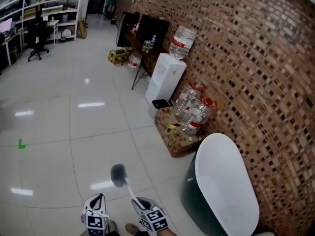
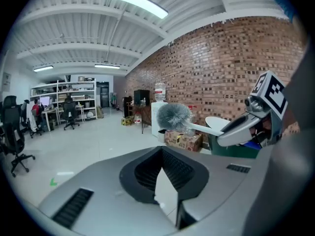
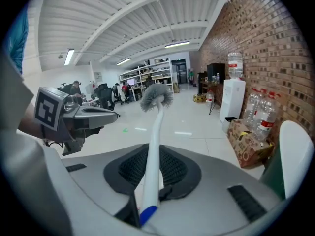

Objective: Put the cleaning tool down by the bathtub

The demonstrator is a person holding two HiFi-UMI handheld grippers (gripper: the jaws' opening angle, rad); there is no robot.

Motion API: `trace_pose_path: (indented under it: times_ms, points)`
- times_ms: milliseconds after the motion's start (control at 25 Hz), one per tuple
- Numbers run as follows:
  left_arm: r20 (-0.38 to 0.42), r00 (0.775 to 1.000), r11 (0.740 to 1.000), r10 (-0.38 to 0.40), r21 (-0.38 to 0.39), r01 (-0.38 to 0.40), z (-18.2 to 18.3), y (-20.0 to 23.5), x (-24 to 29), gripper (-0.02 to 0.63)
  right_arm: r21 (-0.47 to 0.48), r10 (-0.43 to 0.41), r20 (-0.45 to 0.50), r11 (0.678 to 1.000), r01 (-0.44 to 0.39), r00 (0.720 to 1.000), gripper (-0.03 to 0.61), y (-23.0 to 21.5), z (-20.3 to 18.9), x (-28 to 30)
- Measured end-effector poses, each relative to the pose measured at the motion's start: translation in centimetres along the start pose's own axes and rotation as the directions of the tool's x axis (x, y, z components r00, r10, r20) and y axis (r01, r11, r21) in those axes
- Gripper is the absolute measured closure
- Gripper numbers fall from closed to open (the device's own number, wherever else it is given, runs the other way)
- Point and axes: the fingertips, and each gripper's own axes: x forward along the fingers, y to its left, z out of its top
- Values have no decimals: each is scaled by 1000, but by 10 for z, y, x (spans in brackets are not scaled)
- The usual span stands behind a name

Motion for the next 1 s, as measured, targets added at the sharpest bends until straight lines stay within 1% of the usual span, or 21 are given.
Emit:
trace_pose_path:
  times_ms: [120, 200, 360, 560, 720, 760, 920, 1000]
  points:
    - [34, 997, 995, -76, 60, 74, 32, -17, 2, 609, 21, -75, 14, 997, 75, 997, 499, -11, -2, -28]
    - [36, 992, 989, -121, 84, 118, 40, -33, 3, 609, 16, -122, 4, 992, 121, 993, 499, -22, -10, -46]
    - [24, 979, 975, -202, 97, 199, 45, -72, 0, 609, -8, -210, -1, 978, 210, 978, 499, -43, -21, -93]
    - [32, 962, 959, -269, 97, 265, 60, -107, -2, 609, 5, -327, 12, 945, 327, 945, 499, -61, -34, -145]
    - [55, 940, 928, -336, 187, 321, 71, -133, 3, 609, 49, -403, 40, 915, 401, 914, 499, -73, -42, -172]
    - [62, 935, 923, -350, 197, 332, 75, -143, 2, 609, 56, -418, 49, 908, 415, 907, 499, -75, -44, -180]
    - [97, 910, 904, -403, 199, 379, 103, -195, -7, 609, 58, -464, 78, 886, 461, 882, 499, -93, -50, -220]
    - [99, 899, 897, -425, 179, 404, 113, -223, -12, 609, 63, -481, 81, 876, 478, 873, 499, -102, -56, -242]
